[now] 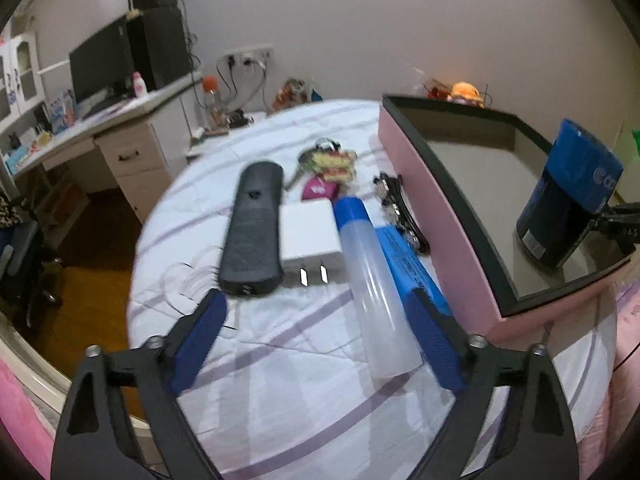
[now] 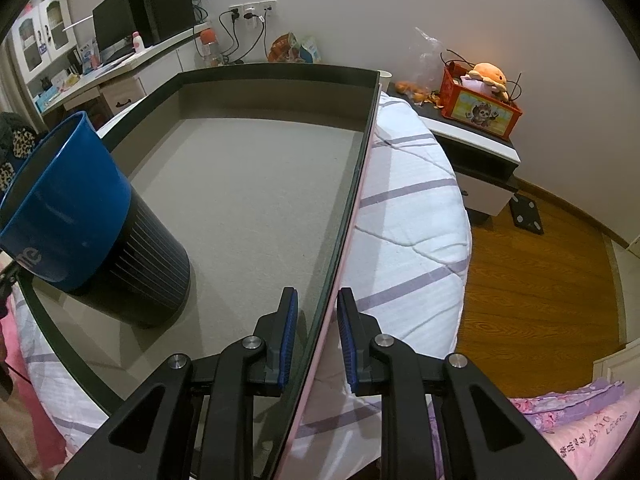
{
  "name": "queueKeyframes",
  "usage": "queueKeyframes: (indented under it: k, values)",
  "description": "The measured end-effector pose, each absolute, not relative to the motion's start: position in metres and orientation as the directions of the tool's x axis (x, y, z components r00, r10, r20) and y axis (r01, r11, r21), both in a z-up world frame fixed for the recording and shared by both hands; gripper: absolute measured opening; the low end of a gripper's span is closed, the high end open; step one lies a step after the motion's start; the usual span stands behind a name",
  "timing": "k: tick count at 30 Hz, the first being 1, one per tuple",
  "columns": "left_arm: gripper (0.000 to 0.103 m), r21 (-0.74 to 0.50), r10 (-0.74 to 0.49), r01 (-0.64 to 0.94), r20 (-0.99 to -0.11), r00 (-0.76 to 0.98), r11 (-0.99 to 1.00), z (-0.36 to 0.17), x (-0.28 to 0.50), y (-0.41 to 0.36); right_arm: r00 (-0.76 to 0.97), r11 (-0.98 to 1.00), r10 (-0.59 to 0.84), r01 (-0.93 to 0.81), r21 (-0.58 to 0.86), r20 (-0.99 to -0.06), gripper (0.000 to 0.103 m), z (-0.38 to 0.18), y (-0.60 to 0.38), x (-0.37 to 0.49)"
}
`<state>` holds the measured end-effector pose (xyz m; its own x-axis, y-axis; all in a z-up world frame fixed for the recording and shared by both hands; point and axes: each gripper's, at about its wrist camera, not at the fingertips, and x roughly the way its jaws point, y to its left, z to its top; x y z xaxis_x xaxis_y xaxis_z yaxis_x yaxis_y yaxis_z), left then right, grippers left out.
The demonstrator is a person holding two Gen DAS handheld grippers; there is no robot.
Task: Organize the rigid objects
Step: 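Grasp the clear plastic bottle with the blue cap using the left tool, then lower the clear bottle into the pink box and open the left tool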
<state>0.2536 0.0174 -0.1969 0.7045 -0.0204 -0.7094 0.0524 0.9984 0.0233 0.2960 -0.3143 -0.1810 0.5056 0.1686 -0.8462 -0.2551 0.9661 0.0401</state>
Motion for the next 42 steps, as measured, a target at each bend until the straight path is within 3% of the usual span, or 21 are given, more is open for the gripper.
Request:
queueKeyframes:
  k: [3,6,8,10,13,23,24,27,28,29,32,42]
  values:
    - [0.083,-0.012,-0.052,0.062,-0.718,0.694,0.998,-0.202,0.257,0.016,0.506,0.966,0.173,-0.254,0.046,-0.845,0.02,-0.181,-0.314,0.296]
    - [0.075,-0.03,-0.073,0.075,-0.724,0.686,0.997,-0.204,0.258,0.016,0.506,0.966,0.173,-0.253,0.046,-0.845,0.02,-0.181,-0.315,0.296]
    - [0.064,-0.063,-0.107,0.09,-0.728,0.677,0.994,-0.206,0.261,0.016,0.505,0.966,0.171,-0.253,0.045,-0.846,0.02,-0.181,-0.315,0.296]
    - [0.038,-0.125,-0.161,0.102,-0.735,0.659,0.987,-0.211,0.263,0.019,0.504,0.967,0.171,-0.253,0.045,-0.847,0.02,-0.182,-0.315,0.296]
    - [0.027,-0.138,-0.178,0.113,-0.739,0.65,0.984,-0.215,0.261,0.02,0.502,0.967,0.173,-0.251,0.049,-0.847,0.02,-0.181,-0.315,0.295]
    - [0.027,-0.173,-0.243,0.173,-0.759,0.604,0.97,-0.208,0.243,0.035,0.502,0.968,0.164,-0.248,0.041,-0.849,0.02,-0.182,-0.314,0.295]
    - [0.03,-0.169,-0.241,0.175,-0.759,0.605,0.97,-0.208,0.245,0.035,0.502,0.968,0.164,-0.247,0.041,-0.849,0.02,-0.182,-0.314,0.295]
    - [0.052,-0.123,-0.183,0.138,-0.763,0.62,0.983,-0.208,0.255,0.032,0.499,0.968,0.163,-0.247,0.041,-0.851,0.02,-0.182,-0.313,0.294]
    - [0.052,-0.117,-0.176,0.135,-0.758,0.628,0.984,-0.209,0.259,0.031,0.5,0.968,0.165,-0.246,0.043,-0.85,0.02,-0.182,-0.313,0.295]
    - [0.052,-0.122,-0.18,0.134,-0.76,0.624,0.983,-0.21,0.262,0.03,0.5,0.969,0.165,-0.245,0.043,-0.85,0.02,-0.182,-0.313,0.295]
    - [0.026,-0.129,-0.196,0.151,-0.761,0.619,0.98,-0.214,0.265,0.028,0.499,0.969,0.164,-0.245,0.043,-0.851,0.02,-0.182,-0.313,0.295]
    - [0.025,-0.199,-0.278,0.194,-0.681,0.678,0.961,-0.174,0.236,0.035,0.499,0.969,0.162,-0.245,0.041,-0.852,0.02,-0.182,-0.313,0.295]
